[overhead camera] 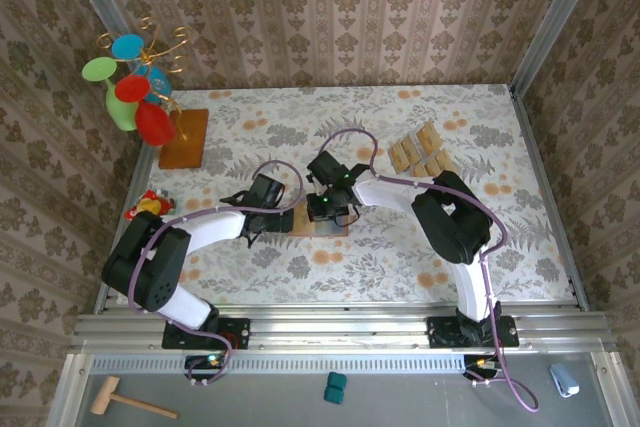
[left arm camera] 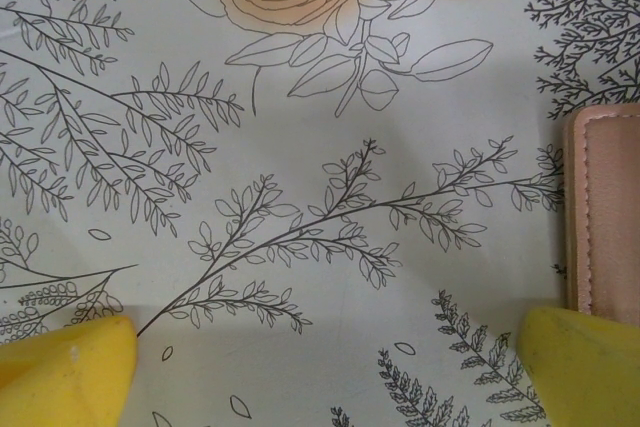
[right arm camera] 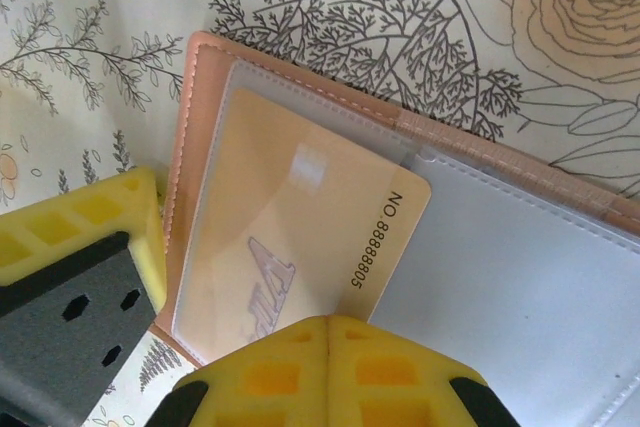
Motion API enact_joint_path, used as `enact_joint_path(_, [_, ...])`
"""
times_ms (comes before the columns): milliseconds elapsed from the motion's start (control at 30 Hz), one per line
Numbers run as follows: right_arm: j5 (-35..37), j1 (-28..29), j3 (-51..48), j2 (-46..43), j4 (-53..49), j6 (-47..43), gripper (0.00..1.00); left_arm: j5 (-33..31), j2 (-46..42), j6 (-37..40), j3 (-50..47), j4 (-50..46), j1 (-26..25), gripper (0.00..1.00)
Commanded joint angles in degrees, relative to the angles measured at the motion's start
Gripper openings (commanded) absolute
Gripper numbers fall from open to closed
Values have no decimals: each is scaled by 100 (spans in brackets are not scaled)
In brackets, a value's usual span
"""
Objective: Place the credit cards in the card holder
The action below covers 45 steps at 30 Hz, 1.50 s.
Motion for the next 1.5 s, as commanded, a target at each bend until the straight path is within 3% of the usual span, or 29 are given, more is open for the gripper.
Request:
enact_joint_path(0, [-11, -44, 47, -325, -217, -72, 0, 398, 4, -51, -133, 96, -48, 100])
enact_joint_path(200, [151, -154, -18, -581, -367, -160, 0, 481, -472, -19, -224, -14, 189, 100])
enact_joint_path(533, [176, -190, -65, -318, -330, -131, 0, 490, -319, 131, -255, -51, 500, 100])
enact_joint_path(1467, [68, -50, 228, 207, -346, -90, 0, 847, 328, 117, -224, 430, 369, 100])
